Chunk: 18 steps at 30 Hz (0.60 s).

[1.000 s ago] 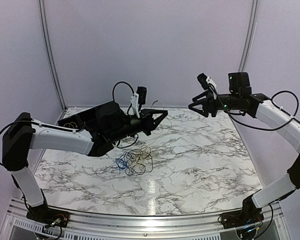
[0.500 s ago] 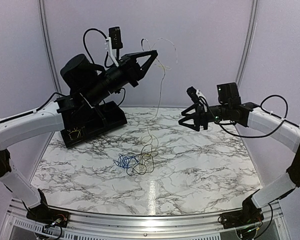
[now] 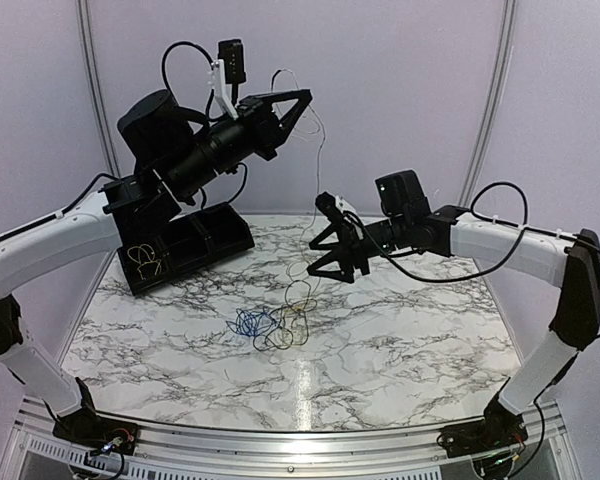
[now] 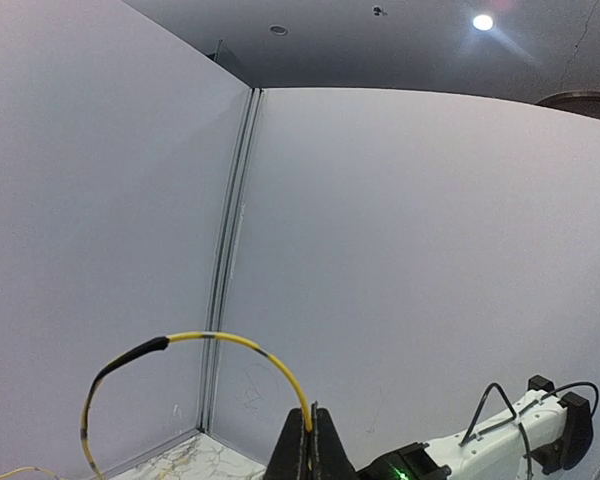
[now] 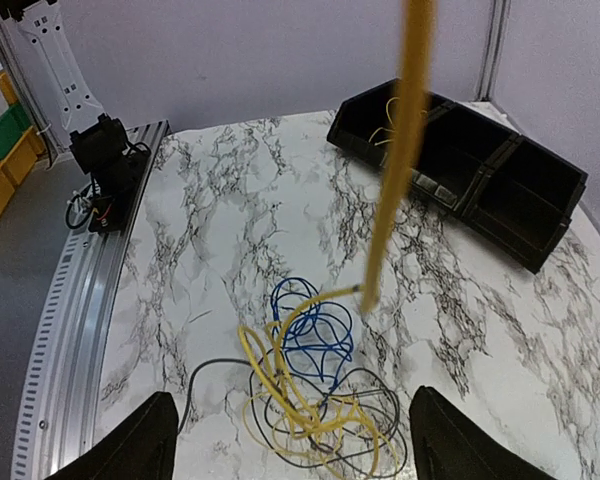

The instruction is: Untangle the cables

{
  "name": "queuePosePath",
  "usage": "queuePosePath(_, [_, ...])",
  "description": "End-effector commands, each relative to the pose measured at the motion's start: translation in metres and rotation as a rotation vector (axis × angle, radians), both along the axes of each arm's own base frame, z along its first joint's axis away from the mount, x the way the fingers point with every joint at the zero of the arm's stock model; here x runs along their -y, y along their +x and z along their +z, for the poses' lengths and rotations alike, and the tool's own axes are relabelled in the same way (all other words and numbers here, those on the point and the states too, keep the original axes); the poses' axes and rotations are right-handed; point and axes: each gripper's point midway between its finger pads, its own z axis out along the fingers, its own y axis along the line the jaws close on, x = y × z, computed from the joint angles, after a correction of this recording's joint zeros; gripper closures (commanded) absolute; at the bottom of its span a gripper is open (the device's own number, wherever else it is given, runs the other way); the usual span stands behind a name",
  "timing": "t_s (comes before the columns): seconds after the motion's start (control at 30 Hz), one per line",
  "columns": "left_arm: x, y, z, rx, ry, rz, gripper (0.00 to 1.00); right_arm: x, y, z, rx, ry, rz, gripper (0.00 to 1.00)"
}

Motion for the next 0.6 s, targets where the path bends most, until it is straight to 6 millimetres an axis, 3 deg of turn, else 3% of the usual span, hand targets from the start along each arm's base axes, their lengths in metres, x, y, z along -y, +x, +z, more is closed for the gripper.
queuePosePath(0.0, [-0.007, -0.007, 0.025, 0.012, -0.051, -0.014, 1.00, -0.025, 0.010, 0.003, 0.026, 0.061, 0.031, 0.20])
queuePosePath(0.07, [-0.010, -0.011, 0.034, 0.018, -0.072, -0.024, 1.00, -0.035, 0.005, -0.008, -0.029, 0.081, 0.076, 0.25])
queuePosePath(0.2, [-0.020, -0.020, 0.059, 0.056, -0.101, -0.024, 1.00, -0.049, 0.000, -0.040, -0.136, 0.062, 0.118, 0.59])
queuePosePath(0.33, [-0.036, -0.032, 0.094, 0.103, -0.125, -0.024, 1.00, -0.053, -0.001, -0.079, -0.270, 0.032, 0.123, 0.87])
queuePosePath(0.5, [-0.053, -0.047, 0.124, 0.152, -0.137, -0.021, 1.00, -0.052, 0.001, -0.125, -0.370, -0.028, 0.087, 0.93])
queuePosePath(0.57, [-0.063, -0.051, 0.135, 0.179, -0.136, 0.009, 1.00, -0.052, 0.005, -0.142, -0.398, -0.059, 0.055, 1.00])
